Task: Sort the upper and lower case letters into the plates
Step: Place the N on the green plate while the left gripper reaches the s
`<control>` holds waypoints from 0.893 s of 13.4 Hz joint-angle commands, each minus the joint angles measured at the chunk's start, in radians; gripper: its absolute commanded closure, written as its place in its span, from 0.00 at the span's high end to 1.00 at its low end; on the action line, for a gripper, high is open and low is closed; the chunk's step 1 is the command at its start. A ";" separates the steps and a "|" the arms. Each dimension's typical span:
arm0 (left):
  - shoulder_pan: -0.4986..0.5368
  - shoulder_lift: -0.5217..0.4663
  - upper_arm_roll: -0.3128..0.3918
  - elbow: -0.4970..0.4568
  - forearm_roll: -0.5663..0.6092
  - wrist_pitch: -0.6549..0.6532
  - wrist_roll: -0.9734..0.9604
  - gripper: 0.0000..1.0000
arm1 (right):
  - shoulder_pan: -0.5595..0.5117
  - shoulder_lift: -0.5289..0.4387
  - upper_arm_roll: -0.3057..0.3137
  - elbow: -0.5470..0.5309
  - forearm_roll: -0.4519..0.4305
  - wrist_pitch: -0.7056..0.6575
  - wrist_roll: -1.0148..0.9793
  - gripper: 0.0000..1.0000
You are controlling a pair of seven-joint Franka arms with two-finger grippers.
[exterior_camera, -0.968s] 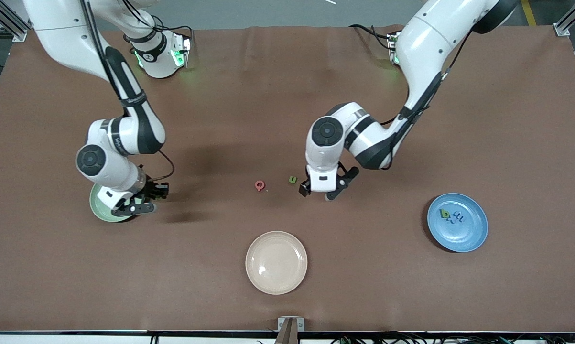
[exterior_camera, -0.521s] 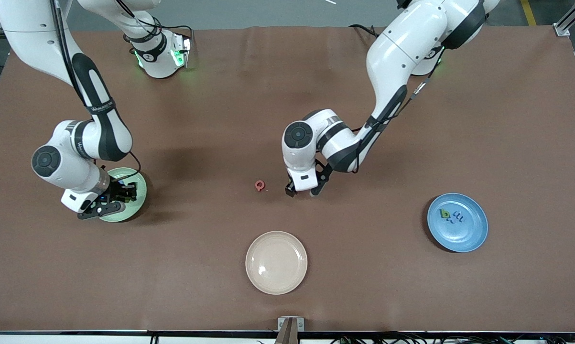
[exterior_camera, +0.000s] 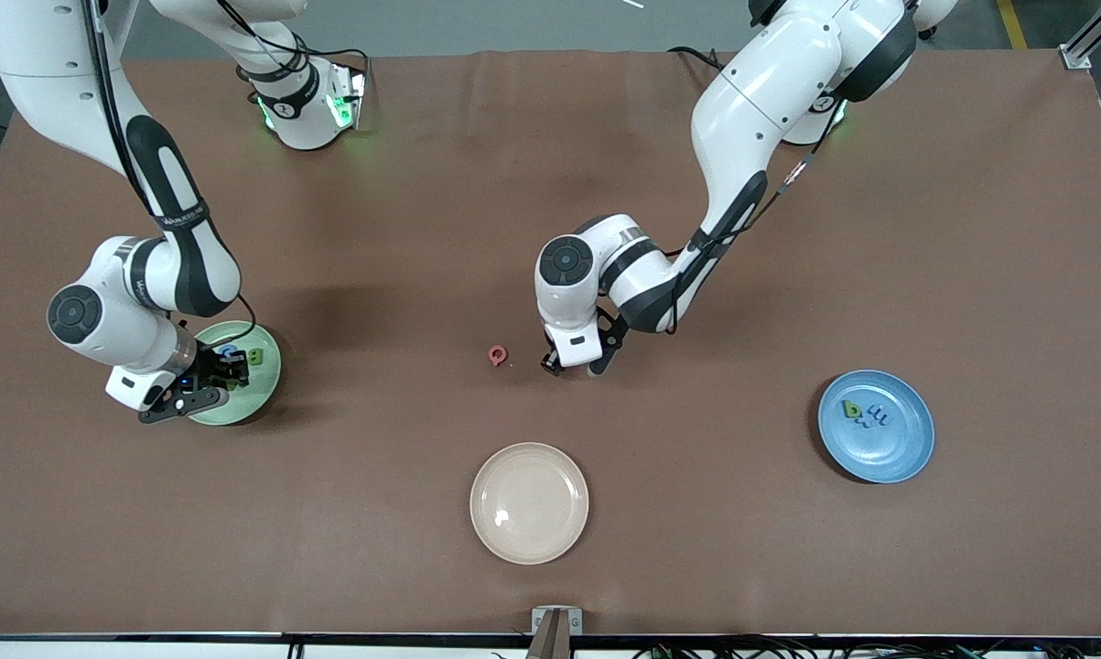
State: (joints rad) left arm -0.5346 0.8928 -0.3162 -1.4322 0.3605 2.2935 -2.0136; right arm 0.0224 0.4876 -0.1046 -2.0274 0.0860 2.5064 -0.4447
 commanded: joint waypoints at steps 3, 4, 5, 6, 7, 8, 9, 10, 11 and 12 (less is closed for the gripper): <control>-0.024 0.012 0.008 0.030 -0.005 0.001 -0.037 0.69 | -0.029 0.045 0.020 0.024 -0.019 0.029 -0.046 0.24; -0.024 0.014 0.008 0.030 -0.006 0.001 -0.037 0.67 | -0.030 0.049 0.020 0.024 -0.019 0.031 -0.046 0.24; -0.024 0.014 0.008 0.030 -0.006 0.001 -0.037 0.65 | -0.029 0.049 0.020 0.023 -0.017 0.035 -0.046 0.26; -0.025 0.014 0.008 0.030 -0.008 0.001 -0.037 0.63 | -0.029 0.049 0.020 0.022 -0.017 0.038 -0.046 0.27; -0.036 0.014 0.008 0.030 -0.008 0.001 -0.037 0.62 | -0.027 0.049 0.020 0.022 -0.017 0.037 -0.046 0.38; -0.036 0.015 0.008 0.029 -0.009 0.001 -0.037 0.61 | -0.024 0.049 0.020 0.022 -0.017 0.034 -0.046 0.64; -0.036 0.021 0.008 0.029 -0.009 0.001 -0.037 0.60 | -0.022 0.045 0.020 0.022 -0.019 0.025 -0.045 0.84; -0.036 0.023 0.008 0.029 -0.009 0.001 -0.036 0.60 | -0.016 0.030 0.020 0.019 -0.019 0.020 -0.037 0.96; -0.036 0.023 0.008 0.029 -0.009 0.001 -0.036 0.59 | -0.009 -0.001 0.020 0.019 -0.020 0.003 -0.031 0.97; -0.036 0.023 0.008 0.029 -0.008 0.001 -0.036 0.58 | 0.007 -0.045 0.020 0.021 -0.020 -0.058 -0.028 0.98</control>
State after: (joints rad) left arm -0.5602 0.9017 -0.3163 -1.4268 0.3604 2.2936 -2.0406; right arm 0.0218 0.5241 -0.0959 -1.9973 0.0833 2.5241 -0.4804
